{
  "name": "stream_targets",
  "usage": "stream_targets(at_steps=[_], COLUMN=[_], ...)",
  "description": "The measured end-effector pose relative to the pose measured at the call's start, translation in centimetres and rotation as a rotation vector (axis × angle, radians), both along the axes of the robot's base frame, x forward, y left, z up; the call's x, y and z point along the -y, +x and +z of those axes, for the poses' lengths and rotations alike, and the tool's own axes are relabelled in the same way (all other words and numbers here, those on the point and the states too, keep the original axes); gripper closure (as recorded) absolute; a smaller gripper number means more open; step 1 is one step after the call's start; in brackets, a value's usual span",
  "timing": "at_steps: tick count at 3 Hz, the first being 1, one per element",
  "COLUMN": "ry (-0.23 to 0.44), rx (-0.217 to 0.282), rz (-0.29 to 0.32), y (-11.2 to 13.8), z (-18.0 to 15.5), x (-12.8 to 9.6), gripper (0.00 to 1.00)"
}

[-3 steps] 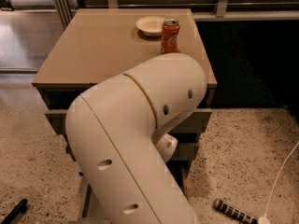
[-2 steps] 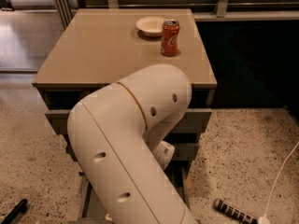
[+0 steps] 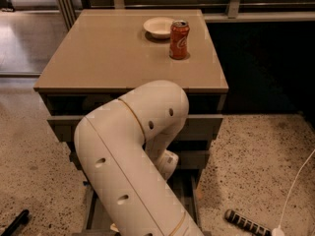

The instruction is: Place brown chip bag into bottom drawer

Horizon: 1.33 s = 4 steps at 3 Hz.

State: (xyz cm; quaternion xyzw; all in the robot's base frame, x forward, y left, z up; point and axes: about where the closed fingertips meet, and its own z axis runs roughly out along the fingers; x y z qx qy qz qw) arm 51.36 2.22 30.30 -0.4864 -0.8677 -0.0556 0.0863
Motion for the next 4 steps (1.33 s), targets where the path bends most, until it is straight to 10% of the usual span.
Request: stream_targets(at_steps=[4], ry=[0.05], rx=[-0.044], rz=[-0.048], y=[-1.8], z=[-4.9], x=[0.2], gripper=[1.0])
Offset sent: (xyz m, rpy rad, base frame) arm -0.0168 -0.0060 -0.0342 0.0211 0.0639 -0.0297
